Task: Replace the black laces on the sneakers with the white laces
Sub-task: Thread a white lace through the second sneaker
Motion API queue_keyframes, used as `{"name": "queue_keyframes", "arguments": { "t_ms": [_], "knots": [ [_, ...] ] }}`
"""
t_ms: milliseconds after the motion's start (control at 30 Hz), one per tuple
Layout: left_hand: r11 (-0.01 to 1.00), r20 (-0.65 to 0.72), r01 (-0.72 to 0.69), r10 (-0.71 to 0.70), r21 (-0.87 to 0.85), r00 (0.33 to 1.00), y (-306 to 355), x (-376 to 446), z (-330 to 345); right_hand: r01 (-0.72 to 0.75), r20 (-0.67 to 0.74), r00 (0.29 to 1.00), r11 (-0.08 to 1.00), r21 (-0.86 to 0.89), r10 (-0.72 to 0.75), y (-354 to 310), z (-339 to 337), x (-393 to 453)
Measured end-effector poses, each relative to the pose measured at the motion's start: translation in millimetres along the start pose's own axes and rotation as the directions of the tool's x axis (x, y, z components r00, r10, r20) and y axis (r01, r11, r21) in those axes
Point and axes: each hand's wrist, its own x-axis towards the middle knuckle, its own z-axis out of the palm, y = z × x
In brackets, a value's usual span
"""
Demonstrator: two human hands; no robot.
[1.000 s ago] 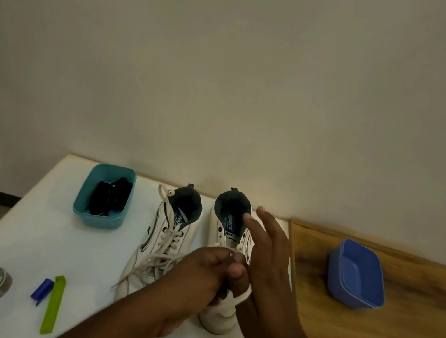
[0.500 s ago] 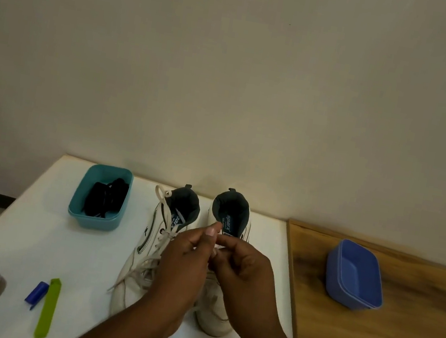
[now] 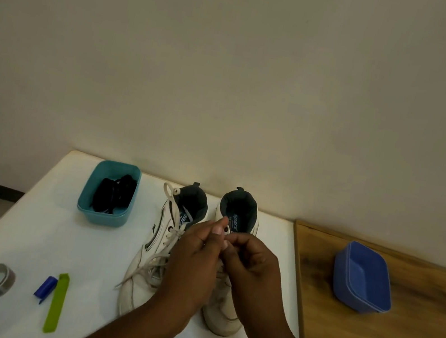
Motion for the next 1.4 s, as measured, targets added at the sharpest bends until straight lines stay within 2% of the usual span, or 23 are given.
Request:
{"name": "queue_keyframes", "arguments": {
  "t_ms": [167, 233, 267, 333, 400, 500, 600, 733, 800, 1000, 1100, 1167, 1267, 1400],
  "knots": [
    [0.997, 0.019, -0.016, 0.015, 0.073, 1.000, -4.1, 3.1, -1.0, 0.073, 0.072, 0.995, 0.986, -0.152, -0.063, 2.9, -2.8, 4.5],
    [0.984, 0.015, -0.065, 0.063, 0.167, 0.998, -8.7, 3.7, 0.6, 0.093, 0.005, 0.996, 0.974, -0.209, -0.094, 5.1, -6.0, 6.2],
    [0.976, 0.012, -0.080, 0.079, 0.201, 0.997, -10.6, 3.2, 1.5, 0.105, -0.055, 0.990, 0.950, -0.295, -0.127, 8.8, -10.7, 8.4],
    [0.966, -0.003, -0.097, 0.101, 0.238, 0.995, -12.8, 3.9, 2.2, 0.115, -0.131, 0.966, 0.820, -0.561, -0.224, 18.2, -25.1, 15.8],
    [0.947, -0.028, -0.134, 0.148, 0.293, 0.989, -15.2, 8.5, -0.2, 0.114, -0.121, 0.945, 0.650, -0.751, -0.304, 27.8, -35.1, 23.7],
    [0.930, -0.023, -0.125, 0.142, 0.345, 0.990, -19.4, 18.8, -2.7, 0.131, -0.045, 0.946, 0.504, -0.854, -0.322, 36.1, -27.5, 29.9],
    [0.920, 0.021, -0.119, 0.120, 0.373, 0.993, -26.9, 23.2, -0.5, 0.098, -0.048, 0.950, 0.441, -0.892, -0.308, 35.9, -15.6, 33.3],
    [0.891, 0.080, -0.111, 0.084, 0.439, 0.993, -36.4, 25.7, -0.8, 0.020, -0.116, 0.953, 0.441, -0.897, -0.281, 37.9, -10.5, 36.5],
    [0.896, 0.088, -0.094, 0.061, 0.434, 0.994, -38.3, 29.1, -4.1, 0.019, -0.113, 0.963, 0.474, -0.880, -0.247, 41.2, -7.8, 39.0],
    [0.907, 0.114, -0.088, 0.045, 0.411, 0.992, -37.7, 33.9, -6.3, 0.080, 0.080, 0.996, 0.592, -0.802, -0.027, 38.2, -23.7, 45.5],
    [0.892, 0.117, -0.112, 0.068, 0.437, 0.991, -38.6, 35.1, -5.6, 0.088, 0.113, 0.994, 0.610, -0.787, 0.002, 35.7, -26.8, 45.8],
    [0.876, 0.103, -0.121, 0.081, 0.468, 0.991, -39.1, 35.8, -6.5, 0.048, 0.109, 0.993, 0.661, -0.749, 0.051, 38.3, -25.0, 46.0],
    [0.866, 0.086, -0.115, 0.084, 0.486, 0.993, -38.1, 37.9, -8.5, -0.030, 0.095, 0.989, 0.792, -0.610, 0.110, 47.1, -25.3, 47.3],
    [0.854, 0.100, -0.142, 0.106, 0.500, 0.989, -37.8, 36.4, -5.5, -0.048, 0.056, 0.994, 0.843, -0.536, 0.093, 56.3, -29.5, 46.6]
  ]
}}
